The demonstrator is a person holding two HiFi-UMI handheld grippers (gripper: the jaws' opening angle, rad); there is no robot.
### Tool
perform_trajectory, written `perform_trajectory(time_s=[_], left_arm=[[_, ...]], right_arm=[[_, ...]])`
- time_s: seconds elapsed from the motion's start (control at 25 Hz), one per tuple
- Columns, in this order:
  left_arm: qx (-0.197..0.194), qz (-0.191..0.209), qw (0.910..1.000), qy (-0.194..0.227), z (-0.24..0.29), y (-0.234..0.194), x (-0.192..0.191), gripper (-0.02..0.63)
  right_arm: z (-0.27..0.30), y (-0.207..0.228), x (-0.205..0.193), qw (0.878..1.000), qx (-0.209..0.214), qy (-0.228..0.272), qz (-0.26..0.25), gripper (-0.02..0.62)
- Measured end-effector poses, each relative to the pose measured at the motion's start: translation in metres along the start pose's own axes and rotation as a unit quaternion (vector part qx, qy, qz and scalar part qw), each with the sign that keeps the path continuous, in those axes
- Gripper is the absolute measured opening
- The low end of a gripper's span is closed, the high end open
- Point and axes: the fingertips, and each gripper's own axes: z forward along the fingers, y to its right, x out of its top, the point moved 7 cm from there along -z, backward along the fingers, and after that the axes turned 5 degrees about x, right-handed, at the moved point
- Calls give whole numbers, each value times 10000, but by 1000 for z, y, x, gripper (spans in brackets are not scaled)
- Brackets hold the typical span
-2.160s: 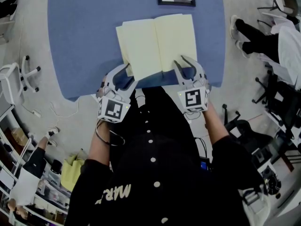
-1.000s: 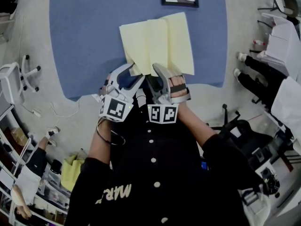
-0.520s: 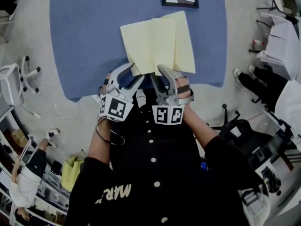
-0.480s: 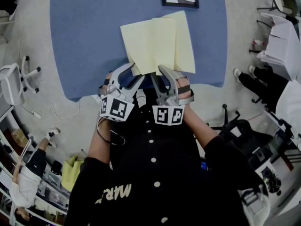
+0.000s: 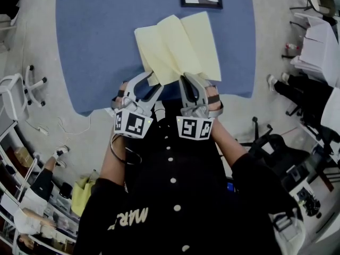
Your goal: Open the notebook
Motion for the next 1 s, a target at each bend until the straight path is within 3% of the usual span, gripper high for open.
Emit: perform_trajectory(time_s=[0.12,0.32,0.4,0.56,0.68,0.84,1.0], left_arm=[[16,50,10000,-28,0,0,0,193],[36,64,9998,-210,-5,6,-6,193],[93,-26,9997,-233,-13,6,-11,193],[462,-721,9963,-23,-30,-2,-17,193],[756,-803,9939,-42,-39,-8,-18,193],[838,-870,9927,-34,-35,-9,-13,193],[837,-846,9929,54,-35,-7,-6,193]], right_arm=[[-2,13,-12,9972,5,-36,750,41],[-9,38,-46,9775,-126,-471,2050,39],[-10,45,-54,9735,-100,-605,2203,44],[-7,53,-67,9601,-109,-715,2701,51],[-4,57,-79,9473,-113,-760,3110,52],[1,56,-93,9255,-126,-1126,3614,54],[8,54,-100,9178,-161,-1458,3690,64]])
